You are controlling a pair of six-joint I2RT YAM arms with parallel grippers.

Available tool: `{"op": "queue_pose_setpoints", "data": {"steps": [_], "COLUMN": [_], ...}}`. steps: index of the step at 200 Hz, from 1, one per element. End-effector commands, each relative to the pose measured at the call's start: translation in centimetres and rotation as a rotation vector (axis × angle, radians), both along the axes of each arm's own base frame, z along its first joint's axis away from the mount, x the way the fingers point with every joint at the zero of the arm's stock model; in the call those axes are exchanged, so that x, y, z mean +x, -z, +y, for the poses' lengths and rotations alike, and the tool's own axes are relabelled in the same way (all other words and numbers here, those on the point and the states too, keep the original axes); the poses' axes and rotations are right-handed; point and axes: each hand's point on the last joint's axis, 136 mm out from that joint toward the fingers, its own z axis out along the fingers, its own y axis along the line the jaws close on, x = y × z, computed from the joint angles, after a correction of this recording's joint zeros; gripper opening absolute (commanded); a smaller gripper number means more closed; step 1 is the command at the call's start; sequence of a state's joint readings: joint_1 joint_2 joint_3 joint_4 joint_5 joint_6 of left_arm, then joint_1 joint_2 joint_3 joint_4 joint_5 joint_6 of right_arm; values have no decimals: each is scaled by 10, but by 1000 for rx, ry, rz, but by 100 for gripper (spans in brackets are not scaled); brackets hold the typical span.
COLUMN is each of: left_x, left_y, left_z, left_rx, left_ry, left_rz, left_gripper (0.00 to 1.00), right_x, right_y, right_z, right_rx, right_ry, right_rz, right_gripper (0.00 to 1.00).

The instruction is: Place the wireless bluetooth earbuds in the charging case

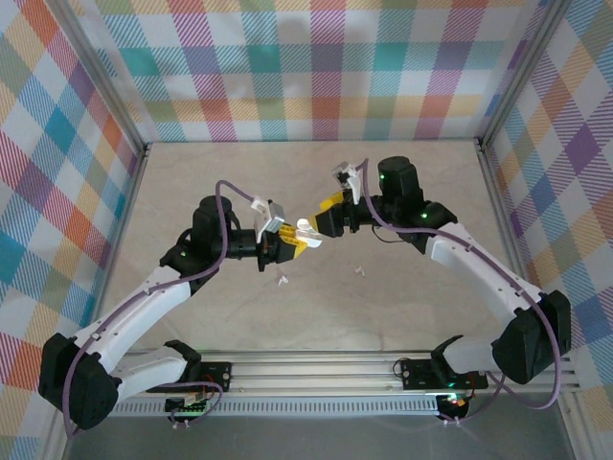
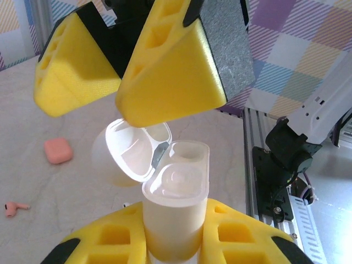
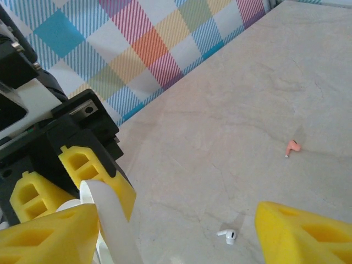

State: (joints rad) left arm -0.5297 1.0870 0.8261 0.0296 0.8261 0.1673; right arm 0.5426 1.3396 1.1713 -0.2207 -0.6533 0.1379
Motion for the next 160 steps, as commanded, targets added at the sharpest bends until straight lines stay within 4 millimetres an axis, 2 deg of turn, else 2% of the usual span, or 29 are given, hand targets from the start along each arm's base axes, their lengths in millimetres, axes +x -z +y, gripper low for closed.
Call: {"op": "queue_pose_setpoints", "data": {"steps": [1,25,46,110,132,160], "left_x": [-8,0,8,16,14,11], "left_y": [-16,-14,-4,31,46,60], "left_z": [-2,-1,1,16,23,32], "left_rx": [-44,-34,-22,3,18,32], "left_ry": [34,-8,-58,-201,-235,-283], "left_rz": [-49,-42,-16,68,99,120], "left_gripper": [0,0,0,0,0,0], "right_x": [11,6,2,3,3,15], "right_y": [-2,-11,-16,-4,7,50], "right_z": [-2,-6,-13,-36,-48,-81], "right_rx": [-18,-15,-9,-39,-70,-252], "right_ry": [44,45,56,165,231,412], "right_rz": [-1,-14,-31,58,63,137], "right_gripper": [74,74,74,75,77,77]}}
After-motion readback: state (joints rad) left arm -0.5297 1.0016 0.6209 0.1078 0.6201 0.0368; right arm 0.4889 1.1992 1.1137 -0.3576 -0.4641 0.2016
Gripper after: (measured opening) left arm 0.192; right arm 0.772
